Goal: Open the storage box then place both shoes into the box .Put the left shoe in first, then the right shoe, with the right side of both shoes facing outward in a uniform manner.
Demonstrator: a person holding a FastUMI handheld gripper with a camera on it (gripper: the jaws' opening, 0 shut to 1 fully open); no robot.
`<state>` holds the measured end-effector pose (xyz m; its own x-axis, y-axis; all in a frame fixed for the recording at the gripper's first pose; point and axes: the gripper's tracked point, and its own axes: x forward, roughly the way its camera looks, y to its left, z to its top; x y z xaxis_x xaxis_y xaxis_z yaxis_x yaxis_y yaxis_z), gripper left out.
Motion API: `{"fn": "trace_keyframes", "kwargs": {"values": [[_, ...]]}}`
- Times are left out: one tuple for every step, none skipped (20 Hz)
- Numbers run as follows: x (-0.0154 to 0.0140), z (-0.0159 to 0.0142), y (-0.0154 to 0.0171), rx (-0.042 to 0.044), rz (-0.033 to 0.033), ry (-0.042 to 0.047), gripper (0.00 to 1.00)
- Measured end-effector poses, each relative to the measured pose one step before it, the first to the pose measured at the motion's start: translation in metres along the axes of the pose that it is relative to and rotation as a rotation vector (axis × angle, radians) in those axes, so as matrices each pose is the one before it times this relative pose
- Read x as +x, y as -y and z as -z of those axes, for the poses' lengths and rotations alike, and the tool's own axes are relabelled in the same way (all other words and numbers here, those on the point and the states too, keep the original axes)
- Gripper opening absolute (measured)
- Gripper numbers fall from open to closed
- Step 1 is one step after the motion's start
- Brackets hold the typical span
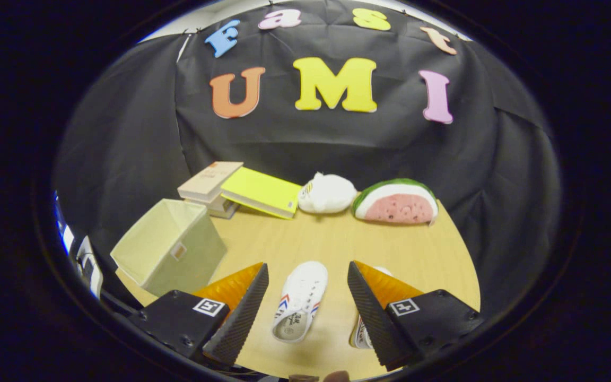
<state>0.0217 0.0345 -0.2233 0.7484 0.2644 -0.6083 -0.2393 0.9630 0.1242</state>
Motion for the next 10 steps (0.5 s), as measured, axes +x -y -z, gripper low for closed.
{"fn": "trace_keyframes", "kwargs": {"values": [[0.01263, 0.01248, 0.00265, 0.00972, -0.00686, -0.0411, 0.97], [0.0095, 0.00839, 0.00163, 0.0083, -0.00495, -0.03207, 0.97], [0.01227, 0.01088, 0.00467, 0.01142, -0.0052, -0.03505, 0.97], [0.00957, 0.00954, 0.00285, 0.01313, -0.00242, -0.03297, 0.97], [0.0081, 0.00959, 0.00239, 0.01205, -0.0051, -0.0314, 0.97], [0.00939, 0.00857, 0.00119, 0.01707, -0.00411, -0.03409, 0.97], [0.00746, 0.00677, 0.00201, 0.00731, -0.00318, -0.02883, 0.97], [0.0063, 0.00594, 0.00162, 0.00106, 0.00086, -0.02509, 0.97], [0.00675, 0.00603, 0.00148, 0.00585, 0.003, -0.02675, 0.97], [0.00573, 0.00333, 0.00005, 0.01165, -0.00603, -0.01997, 0.97]]}}
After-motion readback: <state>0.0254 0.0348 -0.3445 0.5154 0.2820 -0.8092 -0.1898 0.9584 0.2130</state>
